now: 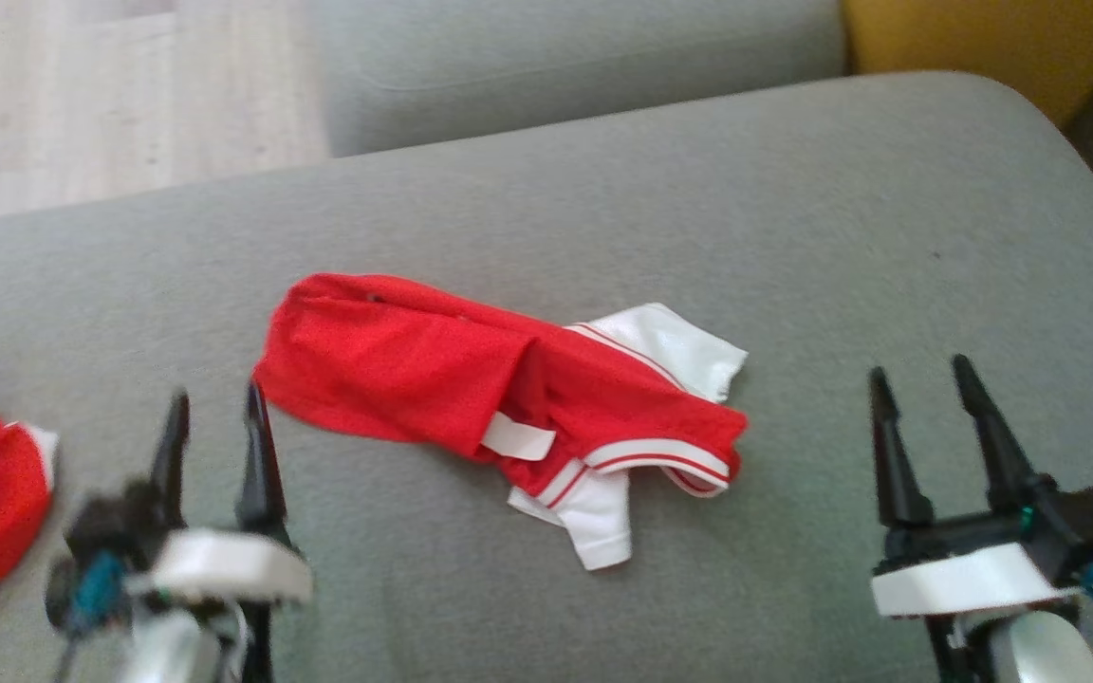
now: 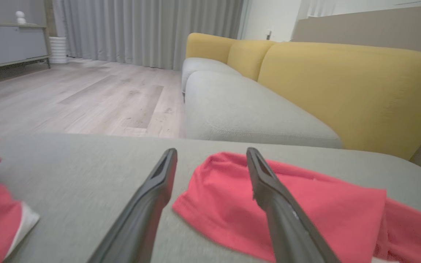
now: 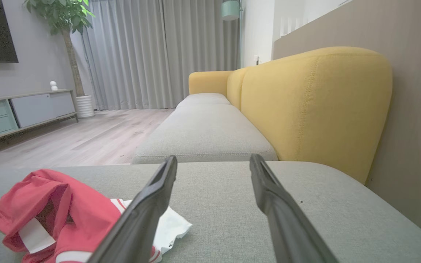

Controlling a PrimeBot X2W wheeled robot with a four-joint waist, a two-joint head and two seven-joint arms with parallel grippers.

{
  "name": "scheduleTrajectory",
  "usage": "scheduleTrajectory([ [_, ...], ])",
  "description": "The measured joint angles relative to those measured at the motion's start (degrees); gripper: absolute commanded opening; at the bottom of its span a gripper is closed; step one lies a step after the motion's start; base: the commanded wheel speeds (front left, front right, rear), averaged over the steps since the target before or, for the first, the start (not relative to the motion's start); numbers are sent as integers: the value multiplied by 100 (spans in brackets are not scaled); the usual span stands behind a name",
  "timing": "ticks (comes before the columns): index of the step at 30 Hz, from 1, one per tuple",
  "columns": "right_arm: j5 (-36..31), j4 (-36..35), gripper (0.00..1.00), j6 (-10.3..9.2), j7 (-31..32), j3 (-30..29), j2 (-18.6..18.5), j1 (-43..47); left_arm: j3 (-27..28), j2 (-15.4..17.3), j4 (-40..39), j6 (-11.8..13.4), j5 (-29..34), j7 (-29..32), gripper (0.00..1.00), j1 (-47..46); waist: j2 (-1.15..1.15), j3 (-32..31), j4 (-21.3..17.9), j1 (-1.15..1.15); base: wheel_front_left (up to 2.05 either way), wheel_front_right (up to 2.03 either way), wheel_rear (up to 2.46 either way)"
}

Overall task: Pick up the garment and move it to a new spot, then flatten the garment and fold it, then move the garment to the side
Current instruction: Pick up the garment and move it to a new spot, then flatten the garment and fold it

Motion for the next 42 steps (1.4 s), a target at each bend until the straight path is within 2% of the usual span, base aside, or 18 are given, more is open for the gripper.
scheduleTrajectory([
  [2, -42, -40, 100, 0, -1, -174, -4, 98, -24, -127, -76, 97, 76, -158, 100, 371, 0, -62, 166, 0, 0, 0, 0],
  [6, -129, -70, 100, 0, -1, -404, -2, 315, 55, -426, -235, 99, 138, -288, 100, 890, 0, -173, 475, 0, 0, 0, 0],
  [9, -129, -62, 100, 0, -1, -579, 2, 478, 258, -576, -525, 87, 449, -289, 100, 1198, 0, -229, 684, 0, 0, 0, 0],
  [13, -130, -3, 100, 0, -1, -722, 34, 539, 673, -738, -959, -91, 1067, -298, 100, 1499, 0, -297, 854, 0, 0, 0, 0],
  [20, -127, 193, 100, 0, -1, -750, 88, 587, 1058, -972, -1225, -475, 1771, -305, 100, 1986, 0, -339, 878, 0, 0, 0, 0],
  [25, 20, 296, 100, 0, -1, -750, 96, 598, 1204, -1087, -1267, -881, 1917, -305, 100, 2103, 0, -353, 847, 1, 0, 0, 0],
  [28, 126, 328, 100, 0, 0, -715, 96, 626, 1284, -1128, -1266, -1025, 1938, -305, 100, 2167, 0, -369, 822, 1, 0, 0, 0],
  [32, 132, 382, 100, 0, 0, -575, 97, 658, 1404, -1166, -1266, -1122, 1983, -305, 100, 2168, 0, -374, 842, 1, 0, 0, 0],
  [42, 132, 417, 100, 0, 0, -498, 99, 657, 1489, -1176, -1116, -1172, 2025, -305, 100, 2168, 0, -399, 930, 1, 0, 0, 0],
])
